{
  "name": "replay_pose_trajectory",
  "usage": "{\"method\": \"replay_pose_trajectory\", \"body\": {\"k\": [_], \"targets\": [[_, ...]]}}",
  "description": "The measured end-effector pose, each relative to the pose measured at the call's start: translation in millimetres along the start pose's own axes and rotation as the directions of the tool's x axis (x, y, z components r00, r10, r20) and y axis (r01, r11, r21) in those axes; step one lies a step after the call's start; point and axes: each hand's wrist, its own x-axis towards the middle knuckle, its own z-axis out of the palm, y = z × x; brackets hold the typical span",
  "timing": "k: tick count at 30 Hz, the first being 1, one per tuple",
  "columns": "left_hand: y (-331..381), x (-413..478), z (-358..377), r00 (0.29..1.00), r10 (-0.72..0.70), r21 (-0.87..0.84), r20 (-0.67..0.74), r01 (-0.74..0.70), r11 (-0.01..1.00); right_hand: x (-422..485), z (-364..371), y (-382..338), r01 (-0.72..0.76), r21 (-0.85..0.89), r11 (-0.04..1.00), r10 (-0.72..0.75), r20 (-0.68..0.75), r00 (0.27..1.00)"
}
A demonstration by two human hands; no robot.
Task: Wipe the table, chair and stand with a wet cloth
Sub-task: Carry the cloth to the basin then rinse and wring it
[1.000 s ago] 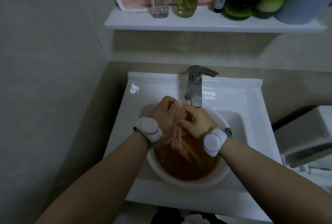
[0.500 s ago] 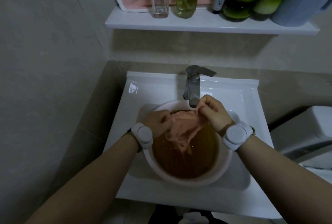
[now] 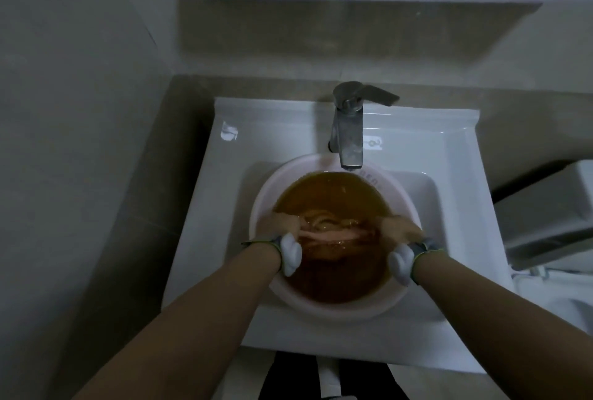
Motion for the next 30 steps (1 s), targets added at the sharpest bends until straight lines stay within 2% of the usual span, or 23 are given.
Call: {"method": "replay_pose_trajectory", "body": {"k": [2, 4, 6, 8, 9, 10, 12, 13, 14, 16, 17, 18, 20, 21, 22, 23, 24, 26, 28, 30], "targets": [[0, 0, -5, 0.991, 0.075, -0.069, -0.11, -0.083, 0.994, -2, -4, -11, 0.011, 0.278, 0.961, -0.005, -0.023, 1.0], [3, -10, -15, 0.931, 0.221, -0.215, -0.289, -0.288, 0.933, -9, -20, -25, 0.078, 0.573, 0.816, -0.029, -0.093, 0.995], [11, -27, -32, 0.819, 0.338, -0.24, -0.465, -0.483, 0.842, -18, -46, -44, 0.162, 0.67, 0.724, -0.147, -0.078, 0.986], [19, -41, -46, 0.724, 0.335, -0.275, -0.603, -0.583, 0.764, -29, -68, -64, 0.263, 0.712, 0.651, -0.269, -0.108, 0.957], [21, -44, -53, 0.701, 0.295, -0.345, -0.65, -0.617, 0.707, -31, -78, -70, 0.301, 0.712, 0.635, -0.275, -0.155, 0.949], [21, -44, -54, 0.719, 0.243, -0.472, -0.651, -0.634, 0.613, -29, -87, -74, 0.314, 0.716, 0.624, -0.254, -0.195, 0.947], [18, -45, -56, 0.807, 0.2, -0.731, -0.556, -0.589, 0.345, -32, -108, -80, 0.361, 0.735, 0.574, -0.245, -0.267, 0.932], [16, -44, -53, 0.838, 0.212, -0.79, -0.502, -0.545, 0.283, -34, -116, -82, 0.384, 0.757, 0.529, -0.265, -0.283, 0.922], [16, -41, -50, 0.849, 0.234, -0.8, -0.473, -0.525, 0.289, -38, -123, -84, 0.403, 0.777, 0.483, -0.29, -0.293, 0.911], [20, -38, -44, 0.857, 0.284, -0.762, -0.43, -0.513, 0.394, -45, -132, -87, 0.425, 0.803, 0.419, -0.316, -0.31, 0.897], [23, -38, -42, 0.865, 0.299, -0.765, -0.403, -0.498, 0.409, -48, -135, -88, 0.435, 0.816, 0.381, -0.323, -0.324, 0.889], [26, -39, -40, 0.875, 0.293, -0.792, -0.385, -0.476, 0.381, -53, -139, -87, 0.439, 0.835, 0.333, -0.32, -0.338, 0.885], [31, -40, -40, 0.917, 0.235, -0.872, -0.323, -0.385, 0.301, -59, -142, -80, 0.411, 0.884, 0.223, -0.263, -0.351, 0.899], [32, -41, -40, 0.928, 0.2, -0.878, -0.315, -0.365, 0.31, -60, -140, -71, 0.387, 0.903, 0.185, -0.207, -0.349, 0.914], [30, -38, -42, 0.927, 0.166, -0.845, -0.335, -0.374, 0.383, -61, -135, -61, 0.364, 0.913, 0.185, -0.141, -0.342, 0.929], [29, -35, -44, 0.911, 0.161, -0.77, -0.379, -0.407, 0.492, -59, -127, -48, 0.338, 0.912, 0.232, -0.067, -0.332, 0.941], [28, -34, -48, 0.893, 0.182, -0.703, -0.411, -0.438, 0.561, -54, -114, -36, 0.295, 0.9, 0.322, 0.008, -0.314, 0.949], [32, -36, -57, 0.886, 0.243, -0.635, -0.395, -0.454, 0.625, -45, -87, -21, 0.156, 0.845, 0.511, 0.11, -0.244, 0.963], [39, -36, -61, 0.891, 0.286, -0.545, -0.351, -0.443, 0.712, -41, -67, -24, 0.054, 0.762, 0.645, 0.118, -0.17, 0.978], [50, -37, -66, 0.905, 0.28, -0.402, -0.321, -0.398, 0.825, -40, -58, -38, 0.12, 0.711, 0.693, 0.004, -0.171, 0.985]]}}
